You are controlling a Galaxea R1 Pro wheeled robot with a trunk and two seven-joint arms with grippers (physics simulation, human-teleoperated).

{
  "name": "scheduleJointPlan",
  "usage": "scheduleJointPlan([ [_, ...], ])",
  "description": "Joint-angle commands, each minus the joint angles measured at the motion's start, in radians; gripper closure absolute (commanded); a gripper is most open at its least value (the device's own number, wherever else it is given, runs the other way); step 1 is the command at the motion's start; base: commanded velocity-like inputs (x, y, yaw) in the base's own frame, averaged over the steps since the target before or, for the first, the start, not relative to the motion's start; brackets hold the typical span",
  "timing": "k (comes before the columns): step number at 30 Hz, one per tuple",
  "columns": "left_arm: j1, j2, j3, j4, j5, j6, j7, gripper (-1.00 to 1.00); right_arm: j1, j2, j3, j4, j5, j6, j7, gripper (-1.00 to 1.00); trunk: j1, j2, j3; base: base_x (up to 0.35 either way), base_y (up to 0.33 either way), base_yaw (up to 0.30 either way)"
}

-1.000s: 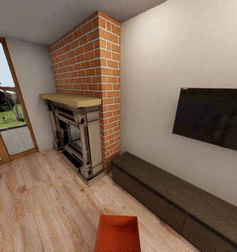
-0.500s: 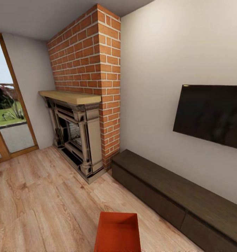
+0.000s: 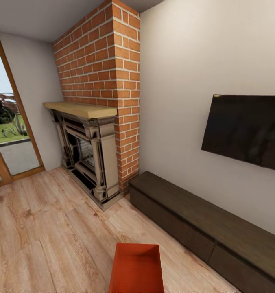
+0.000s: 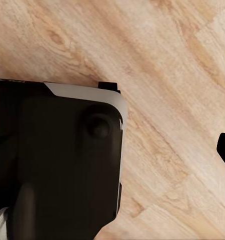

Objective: Move the two storage containers from the living room to the garage. In the garage, place one container on the floor and stack the other container on top of it (either order is fine).

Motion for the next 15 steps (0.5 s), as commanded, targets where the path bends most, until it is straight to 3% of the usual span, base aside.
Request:
scheduleJointPlan([
  [1,-0.001,0.0,0.005,0.0,0.009,0.004,0.001,-1.0,-0.001,0.0,0.007,0.003,-0.003,-0.006,0.0,-1.0,0.0,-0.002,-0.003,0.0,0.0,0.0],
  [15,-0.001,-0.003,0.01,0.004,0.014,0.011,-0.003,-1.0,-0.001,0.001,0.007,0.003,-0.003,-0.004,0.0,-1.0,0.0,-0.002,-0.026,0.0,0.0,0.0],
])
